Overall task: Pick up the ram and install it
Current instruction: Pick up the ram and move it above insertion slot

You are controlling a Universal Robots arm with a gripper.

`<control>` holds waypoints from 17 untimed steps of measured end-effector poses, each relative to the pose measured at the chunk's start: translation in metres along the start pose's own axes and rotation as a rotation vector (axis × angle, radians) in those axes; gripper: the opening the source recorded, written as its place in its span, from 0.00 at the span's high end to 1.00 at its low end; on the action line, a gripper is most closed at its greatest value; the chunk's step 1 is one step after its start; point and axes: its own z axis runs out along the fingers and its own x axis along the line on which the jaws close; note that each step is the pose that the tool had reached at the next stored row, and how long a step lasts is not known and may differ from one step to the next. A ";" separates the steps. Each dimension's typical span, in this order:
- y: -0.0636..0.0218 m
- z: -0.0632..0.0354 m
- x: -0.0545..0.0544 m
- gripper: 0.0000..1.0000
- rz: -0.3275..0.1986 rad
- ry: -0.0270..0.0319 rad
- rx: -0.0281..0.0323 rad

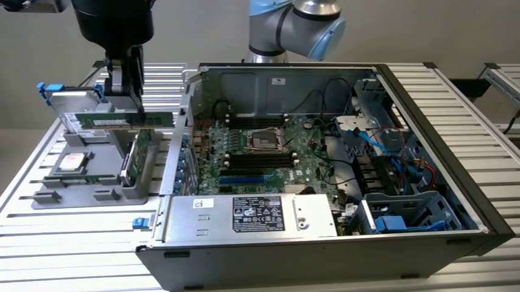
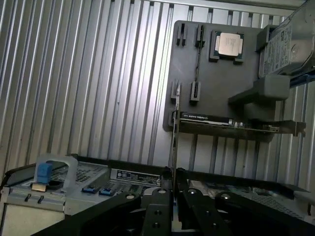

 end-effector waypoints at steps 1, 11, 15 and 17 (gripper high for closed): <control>-0.0124 -0.0032 0.002 0.86 -0.002 -0.0009 -0.0002; -0.0603 -0.0112 0.007 0.86 -0.006 -0.0080 0.0006; -0.0785 -0.0136 0.009 0.86 -0.007 -0.0098 0.0009; -0.0873 -0.0148 0.010 0.86 -0.007 -0.0098 0.0008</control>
